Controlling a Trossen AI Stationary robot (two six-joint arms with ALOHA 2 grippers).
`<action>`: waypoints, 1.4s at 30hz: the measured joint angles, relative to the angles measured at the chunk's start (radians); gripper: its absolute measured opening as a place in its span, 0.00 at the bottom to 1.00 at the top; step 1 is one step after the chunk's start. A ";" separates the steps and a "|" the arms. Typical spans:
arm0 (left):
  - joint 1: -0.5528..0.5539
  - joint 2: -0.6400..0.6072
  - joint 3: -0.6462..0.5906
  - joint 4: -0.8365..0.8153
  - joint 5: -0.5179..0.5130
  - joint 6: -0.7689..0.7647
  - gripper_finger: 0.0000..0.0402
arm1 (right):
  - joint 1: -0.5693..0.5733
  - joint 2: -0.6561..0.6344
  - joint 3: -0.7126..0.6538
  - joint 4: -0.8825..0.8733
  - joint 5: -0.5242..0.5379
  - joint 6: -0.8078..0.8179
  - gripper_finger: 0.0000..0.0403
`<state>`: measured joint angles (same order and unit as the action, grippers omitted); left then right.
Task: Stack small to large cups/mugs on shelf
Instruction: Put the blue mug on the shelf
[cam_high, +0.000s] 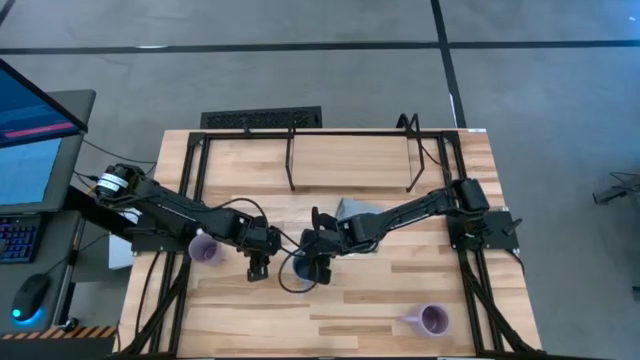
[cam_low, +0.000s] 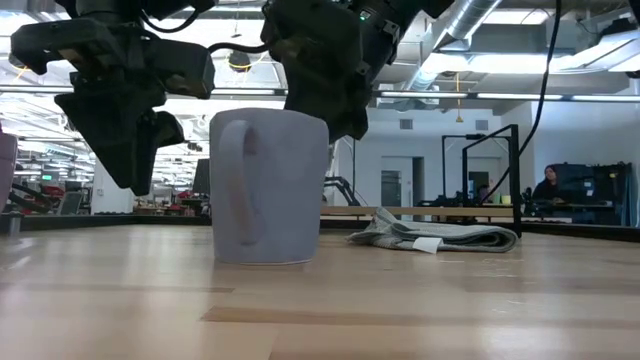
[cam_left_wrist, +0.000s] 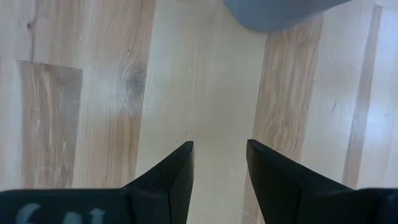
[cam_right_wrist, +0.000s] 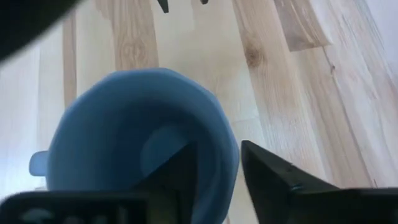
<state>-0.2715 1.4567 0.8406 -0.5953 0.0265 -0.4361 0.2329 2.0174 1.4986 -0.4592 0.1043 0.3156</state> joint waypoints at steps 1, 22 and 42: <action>0.000 0.000 0.000 0.000 -0.001 0.003 0.35 | 0.000 0.000 0.000 0.000 0.000 0.000 0.31; 0.006 -0.115 0.000 0.011 -0.166 0.085 0.35 | -0.010 -0.003 0.001 -0.011 -0.009 -0.036 0.06; 0.027 -0.875 -0.102 0.052 -0.603 0.215 0.35 | -0.078 -0.149 -0.002 -0.161 -0.017 -0.212 0.06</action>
<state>-0.2447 0.5815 0.7383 -0.5437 -0.5769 -0.2212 0.1549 1.8680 1.4967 -0.6201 0.0877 0.1035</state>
